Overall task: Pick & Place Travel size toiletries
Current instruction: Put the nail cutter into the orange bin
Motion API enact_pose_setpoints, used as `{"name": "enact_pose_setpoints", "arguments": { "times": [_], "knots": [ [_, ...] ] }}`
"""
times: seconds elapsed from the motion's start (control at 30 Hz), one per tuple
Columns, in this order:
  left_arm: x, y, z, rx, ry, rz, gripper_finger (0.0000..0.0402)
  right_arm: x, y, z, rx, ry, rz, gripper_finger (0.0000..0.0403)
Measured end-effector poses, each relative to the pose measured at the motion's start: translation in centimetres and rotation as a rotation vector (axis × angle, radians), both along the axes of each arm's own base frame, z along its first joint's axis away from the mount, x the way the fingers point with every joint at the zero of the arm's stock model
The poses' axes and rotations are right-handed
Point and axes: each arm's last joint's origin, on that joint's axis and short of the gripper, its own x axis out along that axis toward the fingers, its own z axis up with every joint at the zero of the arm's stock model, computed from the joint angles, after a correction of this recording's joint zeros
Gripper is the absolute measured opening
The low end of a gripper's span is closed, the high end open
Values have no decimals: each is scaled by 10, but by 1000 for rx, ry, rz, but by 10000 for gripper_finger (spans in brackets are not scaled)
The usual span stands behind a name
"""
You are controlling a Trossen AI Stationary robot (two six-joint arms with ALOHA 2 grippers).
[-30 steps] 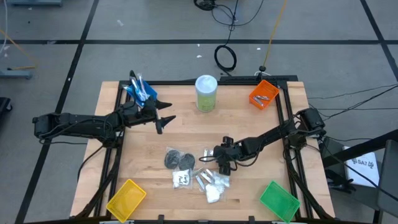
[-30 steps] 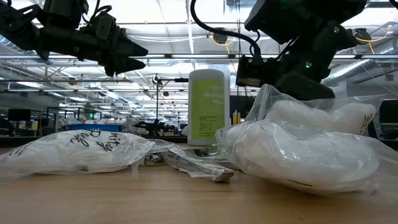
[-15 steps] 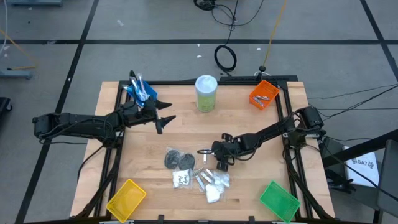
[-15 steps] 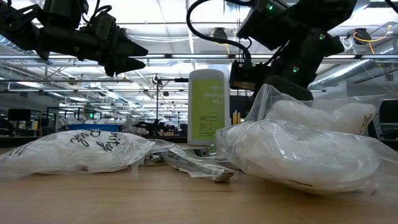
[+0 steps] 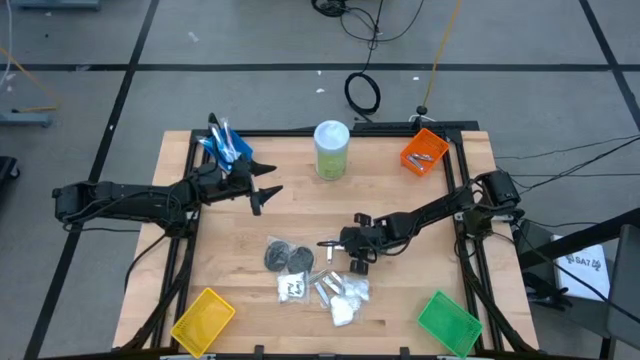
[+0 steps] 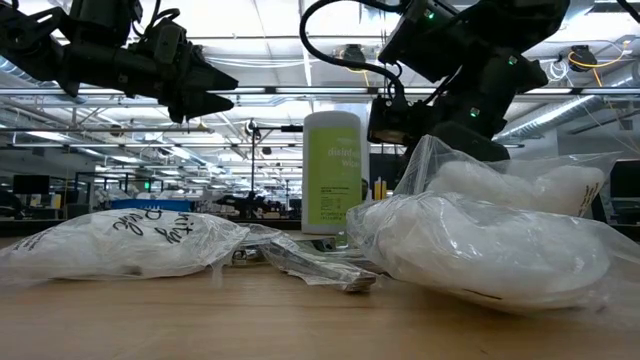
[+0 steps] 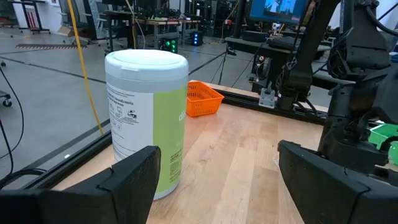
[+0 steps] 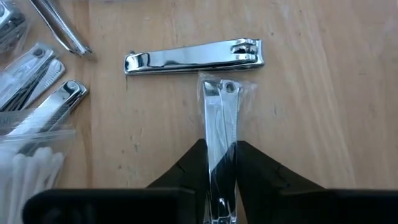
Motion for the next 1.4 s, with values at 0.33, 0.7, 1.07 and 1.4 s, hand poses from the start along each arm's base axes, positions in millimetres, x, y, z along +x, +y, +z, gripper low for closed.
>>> {"name": "enact_pose_setpoints", "arguments": {
  "times": [0.33,0.7,1.07,1.4],
  "knots": [
    [0,0,0,0,0,0,321,1,0,0,-9,-13,25,55],
    [0,0,0,0,0,0,321,2,1,2,5,-31,40,55],
    [0,0,0,0,0,-1,321,1,2,15,45,-75,67,55],
    [0,0,0,0,0,-1,321,-8,0,55,49,-186,76,55]
  ]
}}
